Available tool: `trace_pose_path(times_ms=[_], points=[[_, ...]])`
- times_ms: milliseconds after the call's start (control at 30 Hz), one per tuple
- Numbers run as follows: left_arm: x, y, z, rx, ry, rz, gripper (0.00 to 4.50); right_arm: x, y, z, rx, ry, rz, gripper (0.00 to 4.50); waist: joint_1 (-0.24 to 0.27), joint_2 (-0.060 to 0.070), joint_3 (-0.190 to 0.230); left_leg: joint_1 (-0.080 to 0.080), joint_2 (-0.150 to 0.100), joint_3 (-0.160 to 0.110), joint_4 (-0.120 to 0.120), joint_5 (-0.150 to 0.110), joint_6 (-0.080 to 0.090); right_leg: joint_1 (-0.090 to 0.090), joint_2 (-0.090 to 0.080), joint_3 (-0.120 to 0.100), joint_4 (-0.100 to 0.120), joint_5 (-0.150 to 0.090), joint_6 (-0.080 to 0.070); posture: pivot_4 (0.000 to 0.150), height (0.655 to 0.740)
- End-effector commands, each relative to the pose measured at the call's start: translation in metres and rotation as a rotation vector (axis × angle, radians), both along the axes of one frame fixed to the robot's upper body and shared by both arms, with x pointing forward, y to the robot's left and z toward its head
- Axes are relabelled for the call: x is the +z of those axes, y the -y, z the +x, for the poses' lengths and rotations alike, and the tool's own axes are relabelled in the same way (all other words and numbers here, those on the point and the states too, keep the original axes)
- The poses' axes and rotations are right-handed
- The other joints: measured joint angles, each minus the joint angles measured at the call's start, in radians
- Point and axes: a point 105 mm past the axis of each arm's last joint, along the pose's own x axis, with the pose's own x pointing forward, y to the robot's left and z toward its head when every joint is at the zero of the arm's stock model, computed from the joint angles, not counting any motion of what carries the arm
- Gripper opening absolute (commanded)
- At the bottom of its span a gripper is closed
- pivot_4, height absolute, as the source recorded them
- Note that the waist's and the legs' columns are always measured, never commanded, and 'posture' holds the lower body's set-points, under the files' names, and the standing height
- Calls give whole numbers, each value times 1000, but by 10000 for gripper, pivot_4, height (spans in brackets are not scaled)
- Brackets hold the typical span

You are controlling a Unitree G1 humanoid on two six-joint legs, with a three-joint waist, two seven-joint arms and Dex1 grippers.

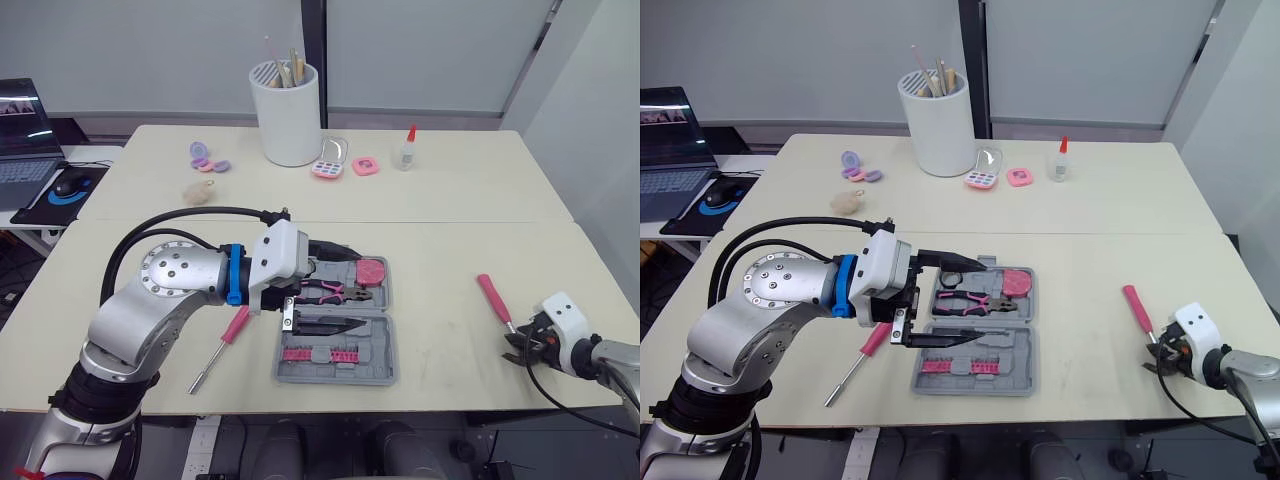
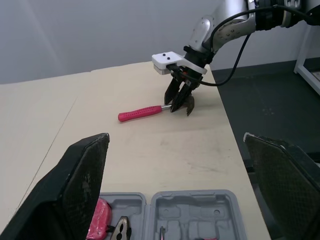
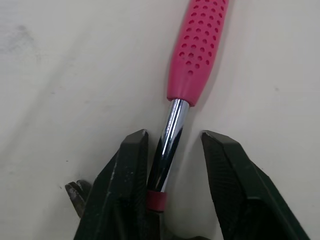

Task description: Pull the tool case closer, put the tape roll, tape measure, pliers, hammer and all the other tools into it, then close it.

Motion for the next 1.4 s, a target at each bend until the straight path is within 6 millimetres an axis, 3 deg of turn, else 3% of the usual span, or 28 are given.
trace_pose_path(times_ms=[33, 200, 333, 467, 600, 733, 833, 1067, 1200, 1400], points=[[7, 4, -4, -24, 40, -11, 45000, -11, 1, -9, -11, -40, -22, 9233, 0, 0, 0, 0, 0, 0, 0, 0, 0, 0, 0, 0, 0, 0, 0, 1500, 7400], [6, 1, -3, -10, 47, -15, 45000, -10, -1, -10, 5, -30, -30, 2352, 0, 0, 0, 0, 0, 0, 0, 0, 0, 0, 0, 0, 0, 0, 0, 1500, 7400], [5, -6, 1, 26, 62, -31, 45000, -4, -3, -6, 76, -3, -85, 2249, 0, 0, 0, 1, 0, 0, 0, 0, 0, 0, 0, 0, 0, 0, 0, 1500, 7400], [-2, -21, -1, 45, 45, -23, 45000, 21, -22, 7, 242, 64, -163, 2249, -4, 0, 0, 1, 0, 0, 0, 0, 0, 0, 0, 1, 0, 0, 0, 1500, 7400], [-8, -43, -1, 82, 14, -4, 45000, 47, -63, 8, 463, 66, -172, 2249, -7, 3, 2, 2, 1, 0, -1, 0, 0, -2, 1, 2, 1, -1, 1, 1500, 7400], [-22, -70, -6, 131, -22, 53, 45000, 81, -117, 9, 726, 102, -240, 2249, -10, 5, 3, 2, 2, 0, -1, 0, 0, -2, 1, 2, 1, -2, 3, 1500, 7400], [-27, -85, -9, 155, -33, 96, 45000, 93, -148, 3, 853, 88, -248, 2249, -4, 5, 3, 1, 2, -1, -2, 0, 0, -2, -1, 1, 0, -2, 3, 1500, 7400], [-34, -103, -22, 156, -65, 183, 45000, 97, -201, 3, 1001, 101, -282, 2249, 2, 4, 3, -4, 0, 0, -1, 0, 0, -6, -6, 0, -1, 0, -1, 1500, 7400], [-40, -117, -28, 175, -103, 230, 45000, 87, -233, 4, 1040, 108, -270, 2249, -1, 4, 3, -5, 1, 0, -1, 0, 0, -8, -6, 0, 0, 0, -1, 1500, 7400], [-37, -134, -28, 196, -115, 289, 45000, 75, -256, 4, 1070, 124, -284, 2249, -2, 4, 3, -5, 2, 0, -2, 0, 0, -10, -5, 0, 1, 0, -2, 1500, 7400]])
